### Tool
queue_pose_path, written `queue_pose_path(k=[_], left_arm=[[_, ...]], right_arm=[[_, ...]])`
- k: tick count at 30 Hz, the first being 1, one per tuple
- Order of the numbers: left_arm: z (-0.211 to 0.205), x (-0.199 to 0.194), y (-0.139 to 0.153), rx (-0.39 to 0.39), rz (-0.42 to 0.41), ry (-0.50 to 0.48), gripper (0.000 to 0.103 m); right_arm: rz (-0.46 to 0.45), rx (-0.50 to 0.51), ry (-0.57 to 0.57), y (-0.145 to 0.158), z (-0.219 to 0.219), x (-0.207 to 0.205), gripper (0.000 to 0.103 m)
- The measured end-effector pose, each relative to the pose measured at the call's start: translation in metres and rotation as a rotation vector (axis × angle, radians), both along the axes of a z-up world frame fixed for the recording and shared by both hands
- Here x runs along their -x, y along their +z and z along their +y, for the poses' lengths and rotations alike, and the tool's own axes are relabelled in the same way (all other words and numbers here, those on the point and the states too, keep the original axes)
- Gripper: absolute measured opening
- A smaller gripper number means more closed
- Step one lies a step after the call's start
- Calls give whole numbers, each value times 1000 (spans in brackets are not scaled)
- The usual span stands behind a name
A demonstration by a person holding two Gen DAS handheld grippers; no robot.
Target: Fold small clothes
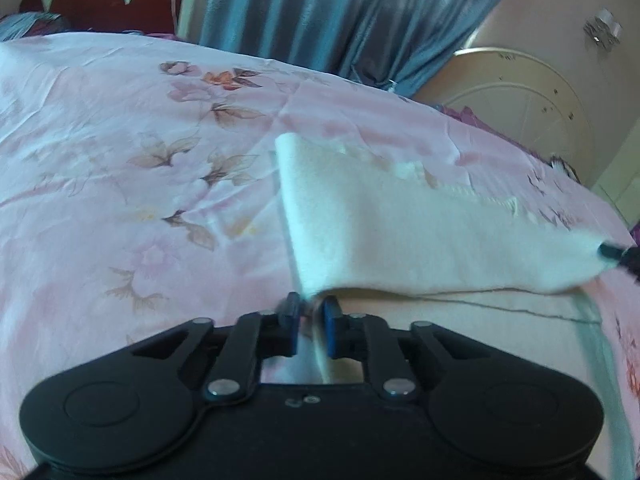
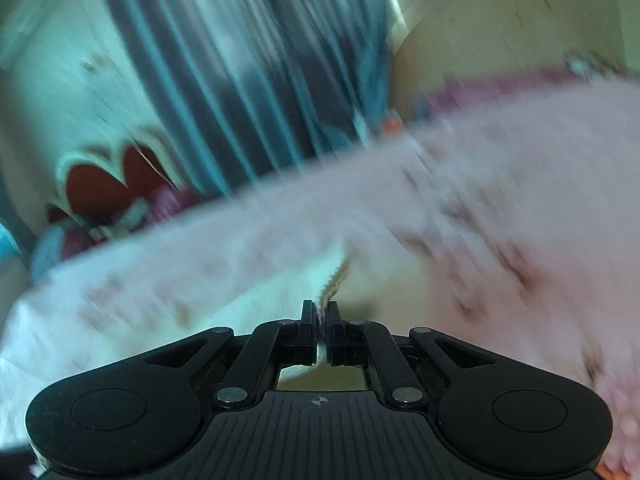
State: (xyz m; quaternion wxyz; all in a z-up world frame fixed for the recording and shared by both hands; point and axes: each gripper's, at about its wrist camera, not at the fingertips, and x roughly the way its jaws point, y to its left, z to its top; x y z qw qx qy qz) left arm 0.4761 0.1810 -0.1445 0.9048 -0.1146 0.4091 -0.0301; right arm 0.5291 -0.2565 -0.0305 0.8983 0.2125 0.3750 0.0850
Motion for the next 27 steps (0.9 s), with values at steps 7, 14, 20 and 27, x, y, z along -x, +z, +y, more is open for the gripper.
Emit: queue_pose_path(k=[7, 14, 20, 27], left_arm=[[0, -1, 2, -18, 7, -27, 9], [1, -1, 2, -19, 13, -45, 9], [-1, 0, 2, -37, 20, -64, 12], [-12, 25, 47, -56, -128, -119, 31]], right_arm=[[-22, -27, -11, -1, -8, 23, 3], [31, -3, -27, -9, -9, 29, 3], [86, 30, -38, -27, -9, 28, 3], [-26, 134, -59, 4, -4, 47, 13]])
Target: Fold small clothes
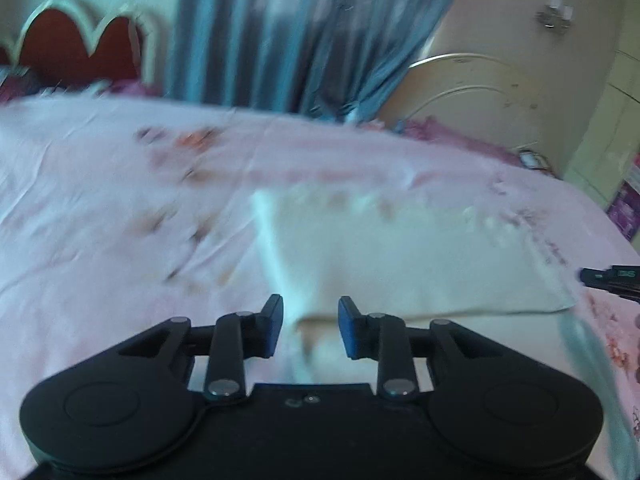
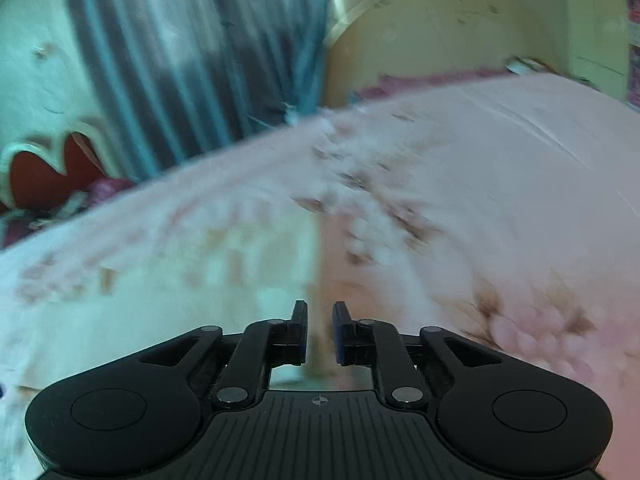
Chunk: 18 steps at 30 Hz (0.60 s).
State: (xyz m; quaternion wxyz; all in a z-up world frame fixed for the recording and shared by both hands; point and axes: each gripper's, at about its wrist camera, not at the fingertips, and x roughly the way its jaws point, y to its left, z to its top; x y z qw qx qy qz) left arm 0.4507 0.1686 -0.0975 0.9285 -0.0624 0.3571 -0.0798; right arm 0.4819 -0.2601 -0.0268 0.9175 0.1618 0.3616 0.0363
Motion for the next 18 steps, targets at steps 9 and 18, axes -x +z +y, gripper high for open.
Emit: queue_pose_path(k=[9, 18], left_arm=[[-15, -33, -36, 53, 142, -9, 27], [-13, -124, -36, 6, 71, 3, 32]], right_arm=[[132, 47, 48, -16, 13, -12, 13], [103, 61, 89, -31, 30, -69, 12]])
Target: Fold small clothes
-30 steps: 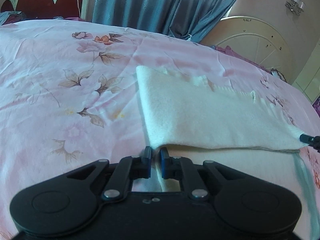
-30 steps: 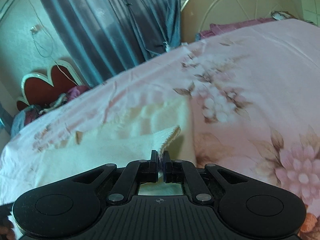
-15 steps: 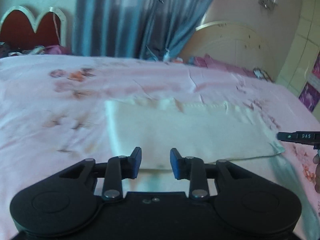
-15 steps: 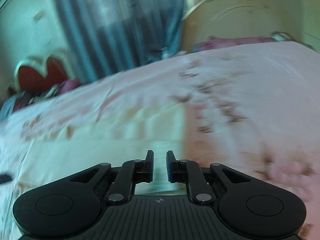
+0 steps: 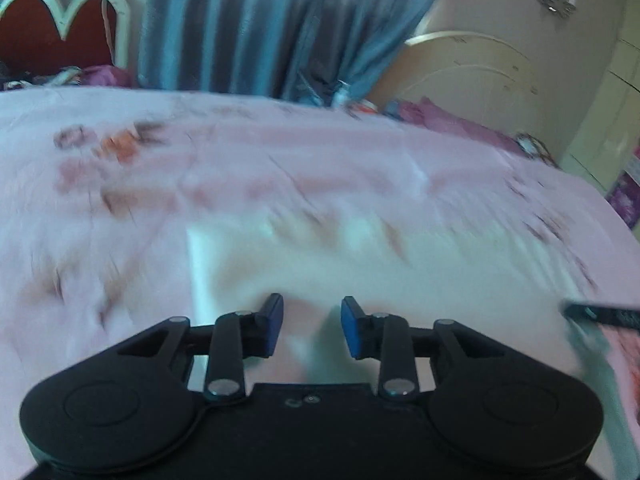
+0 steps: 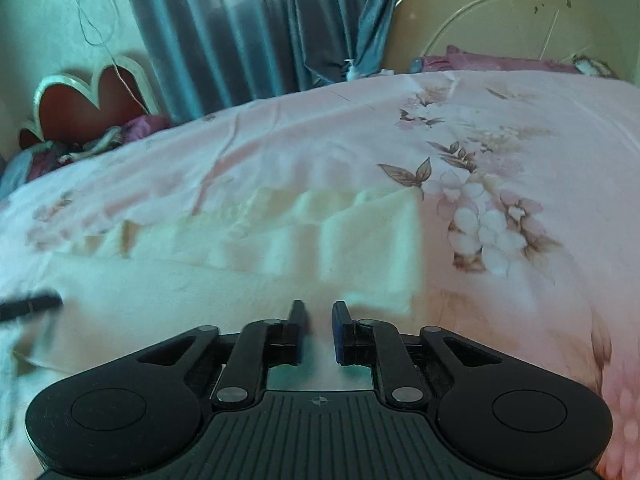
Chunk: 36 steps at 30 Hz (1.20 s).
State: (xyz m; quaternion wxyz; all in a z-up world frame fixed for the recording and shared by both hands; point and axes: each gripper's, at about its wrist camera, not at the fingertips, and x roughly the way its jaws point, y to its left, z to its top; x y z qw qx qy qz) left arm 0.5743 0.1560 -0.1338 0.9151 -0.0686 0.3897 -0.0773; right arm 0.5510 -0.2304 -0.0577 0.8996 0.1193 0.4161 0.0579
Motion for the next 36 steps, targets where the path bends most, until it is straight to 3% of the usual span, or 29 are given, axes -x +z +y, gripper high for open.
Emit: queue_pose_path(k=[3, 5, 8, 11, 12, 13, 15, 17, 18, 19, 20, 23, 27, 30, 35, 36], left_arm=[[26, -24, -1, 3, 17, 75, 31], [31, -22, 6, 32, 19, 87, 31], [5, 4, 25, 45, -49, 22, 38], [-41, 33, 25, 8, -86, -60, 43], [-53, 40, 21, -13, -78, -72, 42], [-61, 47, 17, -35, -74, -77, 41], [-66, 58, 6, -63, -57, -75, 40], [-55, 70, -3, -72, -29, -61, 40], [-44, 76, -5, -74, -26, -49, 38], [-32, 83, -6, -65, -25, -45, 38], [-25, 88, -5, -61, -24, -41, 36], [-17, 97, 2, -81, -18, -44, 36], [-30, 101, 8, -103, -20, -46, 40], [-37, 97, -3, -110, 11, -44, 40], [-37, 103, -4, -118, 11, -60, 40], [-37, 104, -5, -116, 9, -62, 40]], right_arm=[[18, 4, -92, 1, -17, -8, 13], [21, -20, -76, 6, -18, -9, 13], [-40, -34, 1, 22, 2, 0, 13], [-29, -56, 117, 23, 39, 4, 13], [-28, -48, 149, 22, 49, 7, 21], [-33, -35, 182, 20, 58, 11, 47], [-61, 7, 217, 18, 64, 23, 70], [-62, 72, 192, 15, 54, 32, 63], [-34, 73, 166, 11, 43, 34, 39], [-6, 73, 127, 7, 29, 35, 24], [0, 75, 88, 5, 15, 39, 22], [11, 47, 41, 8, -7, 48, 19], [-64, 35, 86, 24, 4, 60, 19], [19, 104, 90, 9, 13, 55, 19], [-37, 67, 45, 18, 5, 68, 19], [9, 86, 49, 11, 6, 64, 19]])
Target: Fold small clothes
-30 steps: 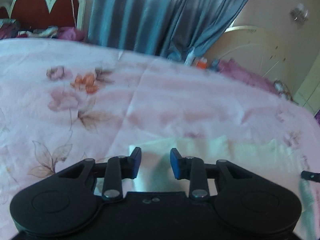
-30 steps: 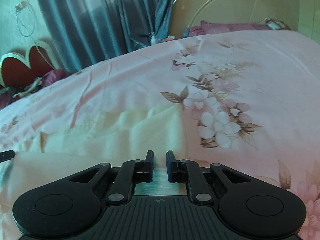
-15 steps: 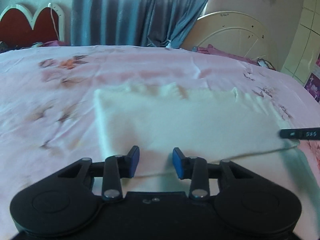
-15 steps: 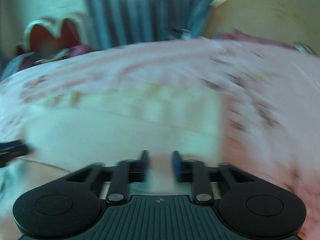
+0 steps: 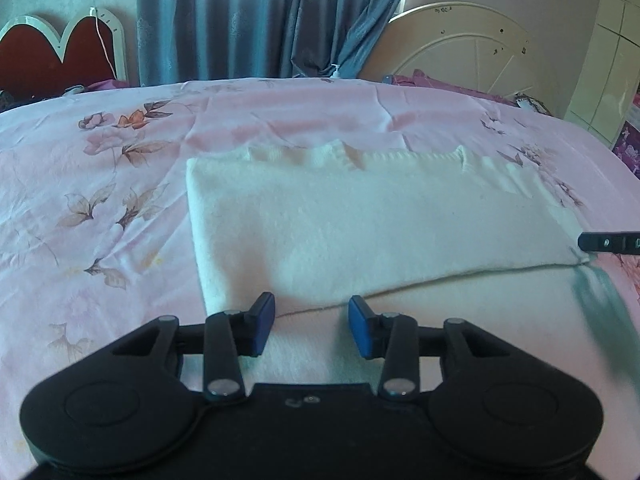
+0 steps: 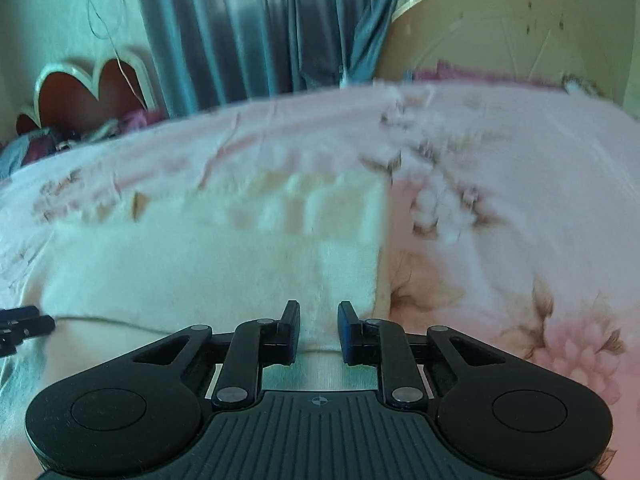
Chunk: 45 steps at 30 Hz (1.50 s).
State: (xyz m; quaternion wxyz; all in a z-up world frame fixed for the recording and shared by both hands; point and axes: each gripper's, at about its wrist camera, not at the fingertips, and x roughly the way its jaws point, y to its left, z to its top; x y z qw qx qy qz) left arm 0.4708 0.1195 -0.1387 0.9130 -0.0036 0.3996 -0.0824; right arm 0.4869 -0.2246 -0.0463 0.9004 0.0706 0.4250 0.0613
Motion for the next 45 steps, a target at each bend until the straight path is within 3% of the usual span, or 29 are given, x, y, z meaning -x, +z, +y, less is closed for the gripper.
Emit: queue_pose_path(k=[1, 7, 8, 9, 10, 11, 12, 15, 17, 19, 21, 22, 32, 37, 45], left_arm=[[1, 0, -1, 3, -1, -2, 40], [2, 5, 3, 9, 0, -4, 42], [3, 7, 5, 10, 0, -4, 46], [3, 9, 6, 8, -3, -3, 58], [4, 13, 7, 0, -12, 0, 67], [4, 16, 9, -13, -26, 7, 81], [5, 20, 11, -26, -39, 14, 80], [10, 32, 17, -26, -34, 18, 75], [15, 46, 21, -21, -34, 14, 71], [18, 63, 22, -22, -23, 10, 65], [22, 83, 20, -2, 2, 6, 51], [23, 94, 19, 3, 15, 8, 50], [25, 192, 20, 9, 59, 88, 51], [26, 234, 20, 65, 83, 123, 49], [43, 290, 15, 232, 105, 208, 42]], right_arm=[[35, 6, 5, -6, 1, -3, 19], [-8, -39, -33, 3, -1, 8, 19], [-17, -49, -44, 5, -2, 10, 19], [-24, -54, -55, 8, -3, 13, 23], [-31, -56, -65, 10, -5, 16, 52], [-43, -67, -70, 14, -7, 19, 73], [-59, -93, -67, 18, -9, 22, 83], [-61, -153, -55, 27, -19, 31, 81], [-63, -185, -50, 32, -29, 42, 73], [-57, -216, -36, 35, -41, 56, 58], [-44, -229, -26, 35, -53, 74, 50], [-38, -235, -18, 34, -59, 85, 49], [57, -341, -7, 10, -113, 202, 48], [83, -429, -7, 2, -123, 253, 48], [118, -561, 38, -3, -128, 299, 48]])
